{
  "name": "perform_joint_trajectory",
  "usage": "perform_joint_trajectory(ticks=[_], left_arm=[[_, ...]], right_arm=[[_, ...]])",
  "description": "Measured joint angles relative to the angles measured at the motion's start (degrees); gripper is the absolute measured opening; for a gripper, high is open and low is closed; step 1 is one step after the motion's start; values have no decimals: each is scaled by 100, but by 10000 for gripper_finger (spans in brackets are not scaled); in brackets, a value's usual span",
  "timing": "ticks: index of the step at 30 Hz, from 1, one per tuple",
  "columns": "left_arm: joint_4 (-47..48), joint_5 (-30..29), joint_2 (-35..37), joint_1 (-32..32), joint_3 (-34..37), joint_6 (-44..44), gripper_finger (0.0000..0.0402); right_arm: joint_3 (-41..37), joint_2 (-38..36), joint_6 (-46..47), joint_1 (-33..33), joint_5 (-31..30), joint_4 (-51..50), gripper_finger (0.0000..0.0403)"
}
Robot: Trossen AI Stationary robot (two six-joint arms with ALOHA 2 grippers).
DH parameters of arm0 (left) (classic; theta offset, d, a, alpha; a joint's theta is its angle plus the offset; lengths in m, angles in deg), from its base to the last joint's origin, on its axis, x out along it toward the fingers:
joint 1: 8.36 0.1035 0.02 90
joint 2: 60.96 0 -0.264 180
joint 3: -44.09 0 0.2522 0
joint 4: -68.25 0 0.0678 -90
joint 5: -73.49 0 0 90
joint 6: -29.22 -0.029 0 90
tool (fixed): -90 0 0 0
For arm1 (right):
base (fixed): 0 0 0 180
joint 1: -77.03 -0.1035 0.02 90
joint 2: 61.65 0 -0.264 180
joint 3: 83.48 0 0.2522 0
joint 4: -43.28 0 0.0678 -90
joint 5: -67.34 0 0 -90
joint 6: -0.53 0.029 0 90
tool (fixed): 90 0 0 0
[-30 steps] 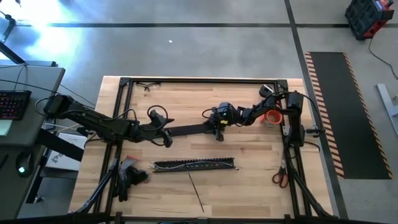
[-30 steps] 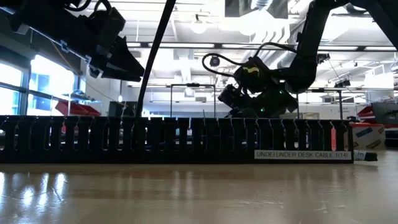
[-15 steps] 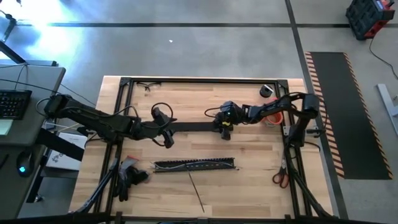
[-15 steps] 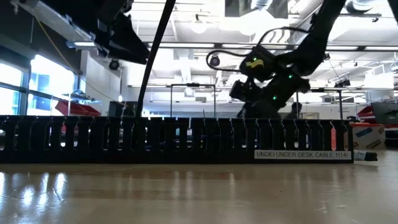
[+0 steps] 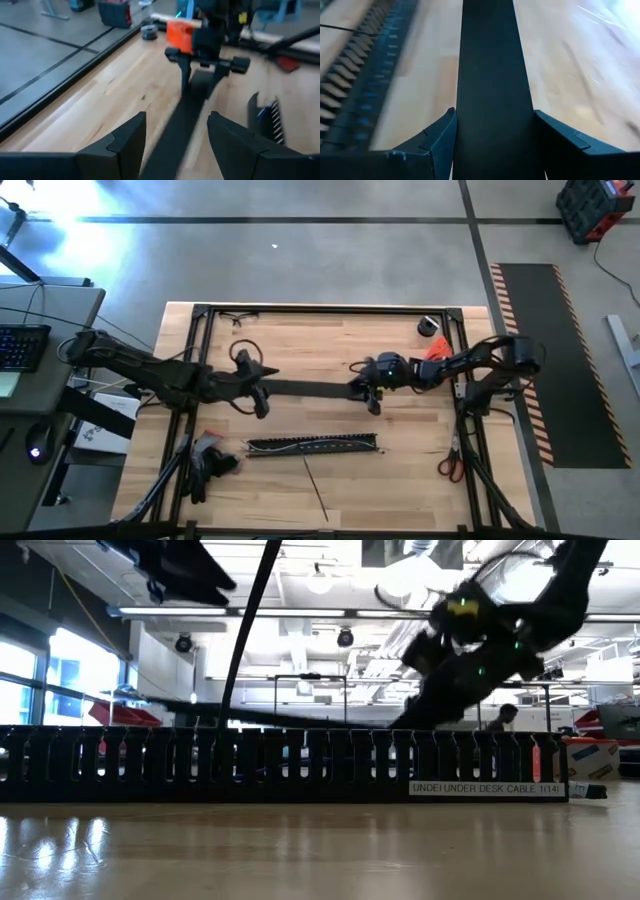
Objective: Ziptie cables
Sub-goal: Close the black cable duct with a black cable duct lid
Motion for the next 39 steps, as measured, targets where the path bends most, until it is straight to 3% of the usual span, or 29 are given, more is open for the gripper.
perform_joint_trajectory(ticks=[3,6,12,17,23,33,39], left_arm=[[-13,180,359,-8,-13,-2,181],[381,666,631,8,-174,112,150],[1580,1146,567,20,-853,446,13],[2409,1981,270,91,-1473,930,1],[2608,2484,12,-534,-1424,1399,0],[2318,1818,204,-1900,-459,2633,0],[1799,1689,427,-2209,404,3277,0]], right_arm=[[281,-237,16,-414,-303,-556,205],[641,-369,16,-862,-661,-1183,205],[1089,-434,366,-1598,-869,-1627,205],[1335,-432,768,-2186,-1375,-1872,205],[1615,-301,1063,-2643,-1731,-2182,205],[2012,229,1047,-2708,-1735,-2488,205],[2053,274,1048,-2666,-1724,-2554,205]])
